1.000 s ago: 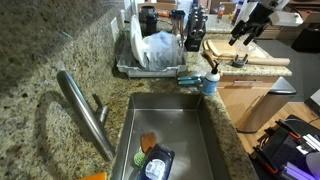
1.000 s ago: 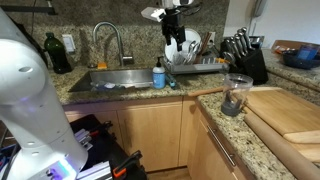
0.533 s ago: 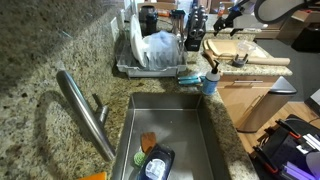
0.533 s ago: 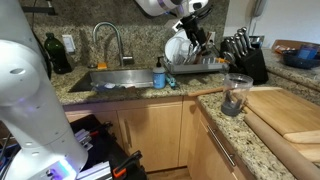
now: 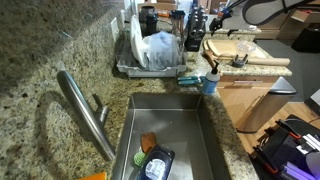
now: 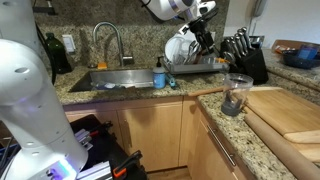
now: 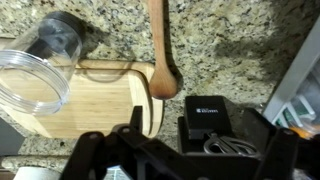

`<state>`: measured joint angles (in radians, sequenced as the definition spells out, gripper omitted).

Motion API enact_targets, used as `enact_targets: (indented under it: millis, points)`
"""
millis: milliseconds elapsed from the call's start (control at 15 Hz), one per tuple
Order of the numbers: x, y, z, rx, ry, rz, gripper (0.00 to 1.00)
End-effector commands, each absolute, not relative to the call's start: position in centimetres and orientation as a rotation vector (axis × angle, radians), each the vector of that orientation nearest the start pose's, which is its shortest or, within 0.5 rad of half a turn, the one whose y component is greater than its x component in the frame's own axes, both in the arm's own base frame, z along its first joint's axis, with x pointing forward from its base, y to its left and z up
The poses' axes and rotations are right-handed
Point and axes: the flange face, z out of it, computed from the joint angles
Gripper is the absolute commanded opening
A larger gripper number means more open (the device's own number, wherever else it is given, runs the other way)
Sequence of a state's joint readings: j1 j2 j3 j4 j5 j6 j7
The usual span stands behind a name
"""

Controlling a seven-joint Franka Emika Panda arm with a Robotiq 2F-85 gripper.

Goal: Put the wooden spoon in the cup

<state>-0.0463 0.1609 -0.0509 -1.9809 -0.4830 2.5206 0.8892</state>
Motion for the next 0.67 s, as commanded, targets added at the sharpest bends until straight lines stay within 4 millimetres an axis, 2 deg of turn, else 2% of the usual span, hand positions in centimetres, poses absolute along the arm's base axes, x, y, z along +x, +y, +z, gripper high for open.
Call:
enact_targets:
  millis: [0,133,267,333,533,600]
  points:
    - [66.0,-9.9,39.4,-3.091,1.302,-0.681,1.0]
    - [67.9,-12.5,38.0,-3.046,1.464,-0.608,1.0]
    - [69.8,-13.8,36.5,-3.003,1.556,-0.502,1.0]
    - [67.3,-13.3,37.5,-3.027,1.479,-0.576,1.0]
    - [69.4,-13.8,35.9,-3.01,1.533,-0.529,1.0]
    - [69.4,-13.7,35.5,-3.046,1.463,-0.478,1.0]
